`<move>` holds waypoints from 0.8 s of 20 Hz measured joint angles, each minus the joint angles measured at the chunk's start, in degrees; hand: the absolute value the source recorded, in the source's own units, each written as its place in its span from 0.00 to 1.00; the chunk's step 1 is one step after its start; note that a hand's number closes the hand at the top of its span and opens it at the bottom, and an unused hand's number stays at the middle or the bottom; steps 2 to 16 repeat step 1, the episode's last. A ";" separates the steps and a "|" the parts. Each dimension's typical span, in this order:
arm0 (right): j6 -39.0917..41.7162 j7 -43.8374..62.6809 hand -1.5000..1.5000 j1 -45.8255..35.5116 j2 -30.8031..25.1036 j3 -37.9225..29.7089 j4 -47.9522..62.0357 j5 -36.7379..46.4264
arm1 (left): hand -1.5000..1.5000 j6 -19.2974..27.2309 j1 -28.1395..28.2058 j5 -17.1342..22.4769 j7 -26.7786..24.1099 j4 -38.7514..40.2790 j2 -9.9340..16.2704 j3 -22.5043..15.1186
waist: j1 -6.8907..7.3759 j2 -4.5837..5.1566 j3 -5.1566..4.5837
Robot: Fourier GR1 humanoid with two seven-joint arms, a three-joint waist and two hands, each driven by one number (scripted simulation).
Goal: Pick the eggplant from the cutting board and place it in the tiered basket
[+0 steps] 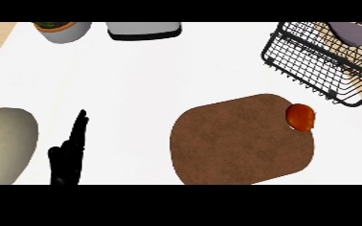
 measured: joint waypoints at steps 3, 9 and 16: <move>2.65 -0.96 0.00 2.31 -0.90 -1.67 1.00 -1.09 | 0.50 -0.02 -0.02 0.00 -0.39 0.29 -0.12 0.09 | -0.12 -0.01 0.01; 2.65 -0.96 0.00 2.31 -0.90 -1.67 1.00 -1.09 | 0.50 -0.02 -0.02 0.00 -0.39 0.29 -0.12 0.09 | -0.12 -0.01 0.01; 2.65 -0.96 0.00 2.31 -0.90 -1.67 1.00 -1.09 | 0.50 -0.02 -0.02 0.00 -0.39 0.29 -0.12 0.09 | -0.12 -0.01 0.01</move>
